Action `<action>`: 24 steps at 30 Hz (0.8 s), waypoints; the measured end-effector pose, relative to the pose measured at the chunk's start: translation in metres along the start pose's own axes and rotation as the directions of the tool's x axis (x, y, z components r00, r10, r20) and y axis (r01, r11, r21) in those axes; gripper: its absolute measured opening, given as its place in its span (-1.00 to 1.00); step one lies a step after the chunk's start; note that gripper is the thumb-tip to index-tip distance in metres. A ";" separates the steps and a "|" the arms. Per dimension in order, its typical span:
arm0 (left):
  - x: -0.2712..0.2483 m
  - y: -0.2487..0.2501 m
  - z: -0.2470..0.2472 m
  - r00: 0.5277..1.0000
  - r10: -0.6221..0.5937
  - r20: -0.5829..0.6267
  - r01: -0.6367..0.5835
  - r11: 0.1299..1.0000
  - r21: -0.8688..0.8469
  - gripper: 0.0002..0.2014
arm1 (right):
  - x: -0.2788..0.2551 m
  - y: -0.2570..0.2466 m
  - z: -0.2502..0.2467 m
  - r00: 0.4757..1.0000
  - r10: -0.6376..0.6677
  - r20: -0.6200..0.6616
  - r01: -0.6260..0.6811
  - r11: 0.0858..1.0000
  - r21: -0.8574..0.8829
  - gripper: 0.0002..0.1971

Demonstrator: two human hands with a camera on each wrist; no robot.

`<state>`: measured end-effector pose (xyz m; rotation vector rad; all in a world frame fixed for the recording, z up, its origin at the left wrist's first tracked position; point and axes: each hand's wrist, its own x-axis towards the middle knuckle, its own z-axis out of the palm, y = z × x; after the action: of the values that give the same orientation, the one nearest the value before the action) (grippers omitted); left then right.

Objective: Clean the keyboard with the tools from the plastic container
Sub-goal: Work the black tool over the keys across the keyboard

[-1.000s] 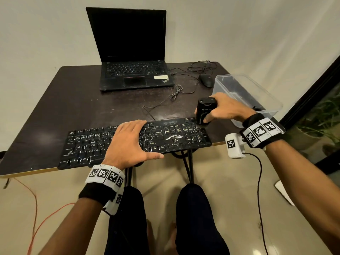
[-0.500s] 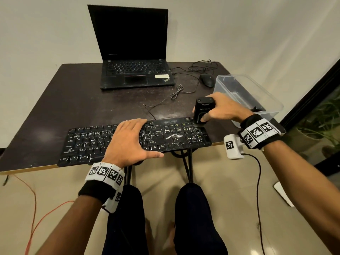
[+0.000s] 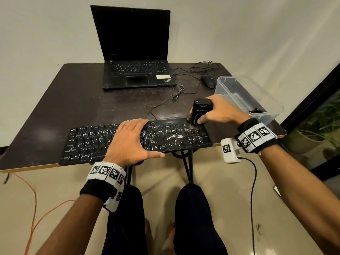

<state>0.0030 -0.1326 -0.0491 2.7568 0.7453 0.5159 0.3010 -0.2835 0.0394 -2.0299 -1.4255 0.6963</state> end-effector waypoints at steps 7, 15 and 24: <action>0.001 -0.001 0.000 1.000 -0.005 0.001 0.005 1.000 0.005 0.29 | 0.002 -0.006 0.003 1.000 0.006 0.017 -0.006 1.000 -0.031 -0.61; 0.001 -0.001 0.001 1.000 -0.002 0.007 0.002 1.000 0.009 0.32 | 0.007 -0.011 0.007 0.999 0.009 -0.035 -0.010 0.999 -0.051 -0.55; 0.001 -0.003 0.002 1.000 -0.003 0.018 0.003 1.000 0.017 0.35 | 0.011 -0.014 0.006 1.000 -0.010 -0.024 0.008 0.997 -0.075 -0.55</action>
<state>0.0034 -0.1298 -0.0510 2.7718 0.7525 0.4861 0.2910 -0.2683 0.0432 -2.0812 -1.4659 0.6206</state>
